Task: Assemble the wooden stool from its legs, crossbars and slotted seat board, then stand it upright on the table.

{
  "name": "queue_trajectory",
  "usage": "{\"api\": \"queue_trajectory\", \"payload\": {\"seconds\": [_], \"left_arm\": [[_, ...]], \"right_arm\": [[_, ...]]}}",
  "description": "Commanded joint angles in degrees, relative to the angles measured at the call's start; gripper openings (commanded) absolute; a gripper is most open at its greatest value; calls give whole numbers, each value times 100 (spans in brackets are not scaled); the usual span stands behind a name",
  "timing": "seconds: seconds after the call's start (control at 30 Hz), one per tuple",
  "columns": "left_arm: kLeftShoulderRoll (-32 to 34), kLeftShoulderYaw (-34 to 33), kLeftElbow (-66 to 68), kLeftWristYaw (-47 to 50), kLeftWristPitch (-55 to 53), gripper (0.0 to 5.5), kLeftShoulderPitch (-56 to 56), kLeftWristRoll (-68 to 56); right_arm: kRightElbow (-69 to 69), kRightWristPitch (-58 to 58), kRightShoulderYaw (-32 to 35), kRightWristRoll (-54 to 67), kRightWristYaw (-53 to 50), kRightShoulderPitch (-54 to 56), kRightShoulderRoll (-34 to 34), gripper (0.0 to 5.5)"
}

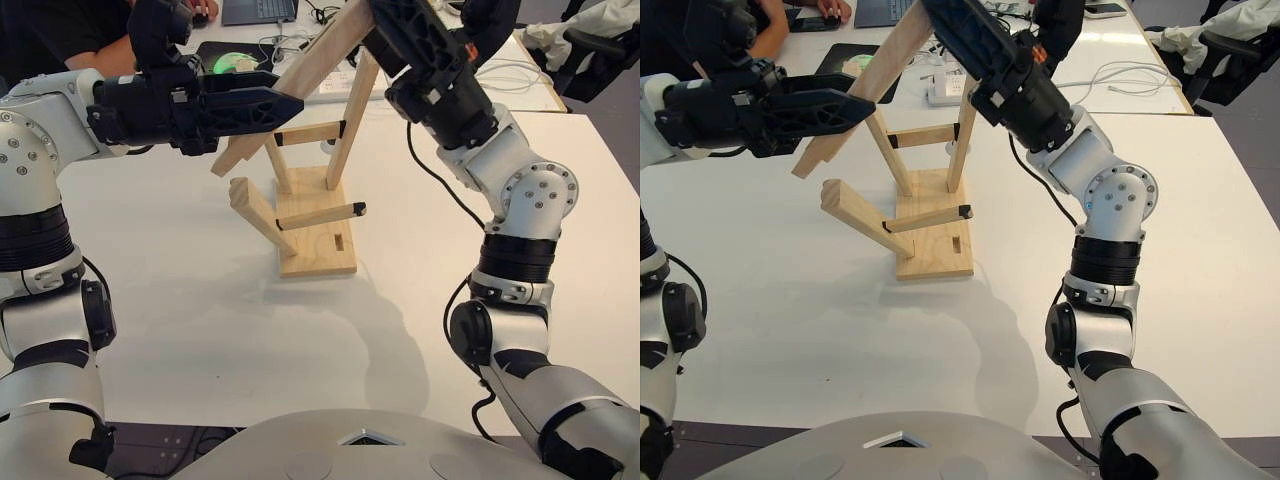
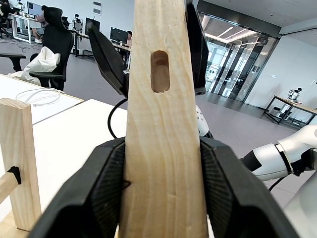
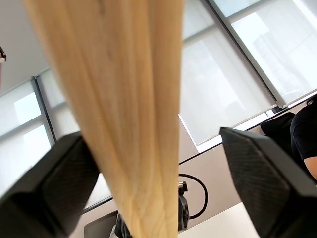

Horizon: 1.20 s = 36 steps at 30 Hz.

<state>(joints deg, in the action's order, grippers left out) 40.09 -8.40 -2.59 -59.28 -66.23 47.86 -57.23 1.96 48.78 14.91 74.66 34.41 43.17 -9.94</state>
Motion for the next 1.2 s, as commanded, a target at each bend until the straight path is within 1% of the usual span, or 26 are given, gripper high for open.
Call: {"api": "queue_trajectory", "payload": {"seconds": [0.03, 0.17, 0.2, 0.23, 0.37, 0.4, 0.73, 1.0, 1.13, 1.17, 1.2], "left_arm": [[93, 21, -51, -66, 7, 205, -5, 9], [100, 32, -59, -77, 13, 205, -9, 20], [105, 34, -61, -79, 17, 205, -14, 25], [111, 36, -60, -84, 21, 205, -18, 29], [133, 52, -49, -114, 21, 205, -23, 55], [138, 56, -53, -122, 20, 205, -26, 60], [256, 161, -56, -270, 35, 205, -63, 154], [280, 192, -74, -296, 89, 205, -114, 221], [184, 133, -33, -156, 334, 205, -100, 371], [172, 123, -22, -126, 370, 244, -96, 395], [166, 127, 3, -120, 388, 255, -85, 412]], "right_arm": [[34, 32, 41, -13, 2, 145, -77, 478], [41, 86, 31, 16, 35, 133, -93, 484], [41, 81, 37, 17, 27, 128, -92, 466], [44, 73, 43, 14, 20, 125, -91, 461], [55, 68, 68, 18, 27, 123, -100, 389], [52, 71, 72, 26, 36, 118, -103, 380], [-55, 78, 73, 42, 174, 22, -107, 212], [-13, 138, 102, 88, 179, 34, -67, 210], [-6, 154, 119, 129, 159, 30, -37, 210], [-4, 157, 129, 147, 150, 29, -28, 210], [-1, 155, 140, 161, 137, 25, -17, 210]]}}
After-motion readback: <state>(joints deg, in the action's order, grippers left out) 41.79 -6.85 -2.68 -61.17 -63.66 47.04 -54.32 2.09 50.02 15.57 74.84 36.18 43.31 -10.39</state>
